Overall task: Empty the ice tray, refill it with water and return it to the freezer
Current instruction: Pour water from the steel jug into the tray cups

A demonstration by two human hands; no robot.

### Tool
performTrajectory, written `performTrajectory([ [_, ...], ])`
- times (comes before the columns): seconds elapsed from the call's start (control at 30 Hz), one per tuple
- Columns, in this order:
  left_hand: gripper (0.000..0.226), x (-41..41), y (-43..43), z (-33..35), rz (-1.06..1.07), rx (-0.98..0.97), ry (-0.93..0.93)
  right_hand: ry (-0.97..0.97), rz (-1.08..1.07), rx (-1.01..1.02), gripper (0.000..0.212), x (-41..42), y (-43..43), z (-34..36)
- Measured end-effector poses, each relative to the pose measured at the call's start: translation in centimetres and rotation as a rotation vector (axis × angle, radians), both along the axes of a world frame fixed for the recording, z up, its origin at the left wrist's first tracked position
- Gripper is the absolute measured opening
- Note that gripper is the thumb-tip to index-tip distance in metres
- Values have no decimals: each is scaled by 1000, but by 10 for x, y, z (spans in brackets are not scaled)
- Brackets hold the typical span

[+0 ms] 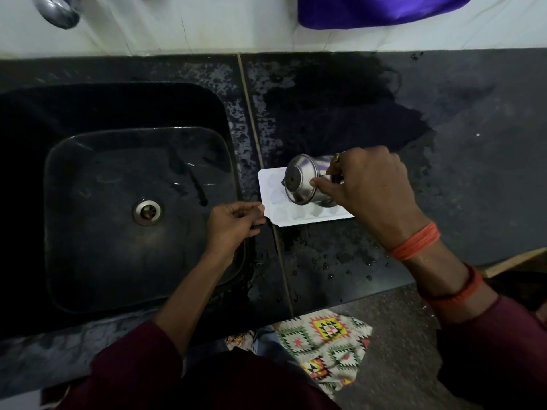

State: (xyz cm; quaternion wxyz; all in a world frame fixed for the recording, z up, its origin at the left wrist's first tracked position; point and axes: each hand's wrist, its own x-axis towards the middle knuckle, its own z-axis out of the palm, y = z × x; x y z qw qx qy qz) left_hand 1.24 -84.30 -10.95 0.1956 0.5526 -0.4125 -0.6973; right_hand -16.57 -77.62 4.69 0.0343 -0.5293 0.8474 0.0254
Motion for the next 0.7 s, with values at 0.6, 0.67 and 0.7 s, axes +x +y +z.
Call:
performTrajectory([
  [0.6,4,-1,-1,-3,16,23,2,45,57,9,41,7,-13,0],
  [0.67,4,0,-1,-3,15,21,1,40,59,10,41,7,-14,1],
  [0.7,4,0,-1,-3,15,19,0,39,59,12,41,7,-14,1],
])
